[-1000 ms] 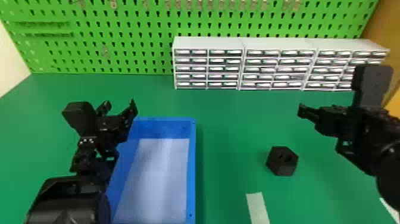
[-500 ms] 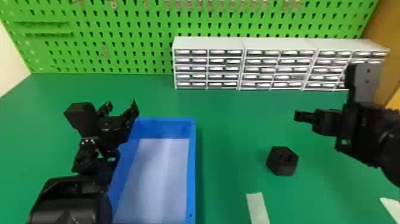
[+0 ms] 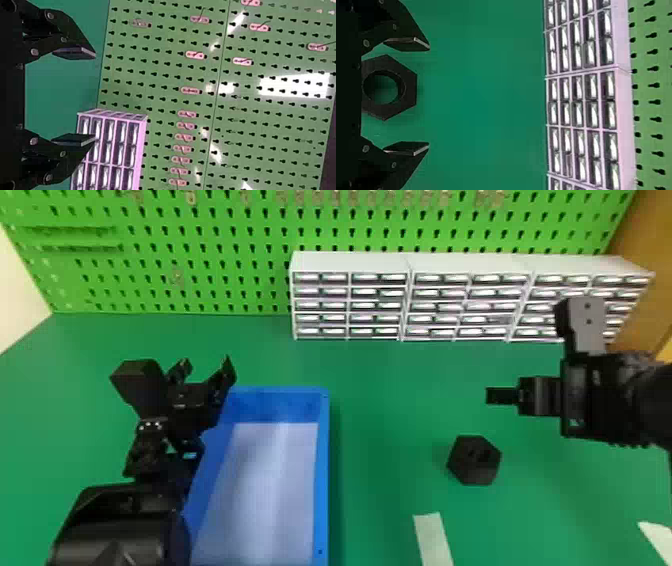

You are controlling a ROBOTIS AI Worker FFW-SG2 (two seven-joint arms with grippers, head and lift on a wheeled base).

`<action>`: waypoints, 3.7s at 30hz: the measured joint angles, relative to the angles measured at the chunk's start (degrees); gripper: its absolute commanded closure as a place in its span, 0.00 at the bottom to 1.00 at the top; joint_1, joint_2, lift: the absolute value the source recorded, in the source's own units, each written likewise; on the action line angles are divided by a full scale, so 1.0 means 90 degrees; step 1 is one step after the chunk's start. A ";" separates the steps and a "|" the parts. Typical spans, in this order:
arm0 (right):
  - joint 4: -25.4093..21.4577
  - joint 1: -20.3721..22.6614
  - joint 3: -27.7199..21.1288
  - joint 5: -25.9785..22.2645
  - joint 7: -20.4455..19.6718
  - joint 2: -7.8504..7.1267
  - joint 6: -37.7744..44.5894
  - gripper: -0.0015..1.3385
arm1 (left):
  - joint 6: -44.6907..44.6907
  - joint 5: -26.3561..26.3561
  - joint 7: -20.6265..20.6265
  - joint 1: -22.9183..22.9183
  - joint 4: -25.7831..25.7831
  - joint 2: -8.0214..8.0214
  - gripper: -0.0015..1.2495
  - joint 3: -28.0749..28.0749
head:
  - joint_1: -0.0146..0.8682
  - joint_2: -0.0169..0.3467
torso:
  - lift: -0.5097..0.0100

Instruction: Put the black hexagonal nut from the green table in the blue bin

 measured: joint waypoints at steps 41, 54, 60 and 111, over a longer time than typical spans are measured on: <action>0.2355 -0.0704 0.0871 -0.1083 0.0000 -0.0336 -0.0530 0.29 | 0.0000 0.0019 0.0004 -0.0013 0.0013 0.0000 0.41 -0.0026 | 0.79 0.19 | 0.79; 0.2782 -0.0738 0.1131 -0.1251 0.0000 -0.0359 -0.0785 0.29 | 0.0000 0.0020 0.0004 -0.0019 0.0021 0.0000 0.41 -0.0022 | 0.79 0.19 | 0.79; 0.2818 -0.0681 0.1100 -0.1224 0.0000 -0.0288 -0.0795 0.29 | 0.0000 0.0020 0.0004 -0.0017 0.0021 0.0000 0.41 -0.0016 | 0.79 0.19 | 0.79; 0.2982 -0.0235 0.0860 -0.1187 0.0000 -0.0216 -0.0998 0.83 | -0.0066 0.0020 0.0023 -0.0005 0.0021 0.0000 0.41 0.0002 | 0.79 0.19 | 0.79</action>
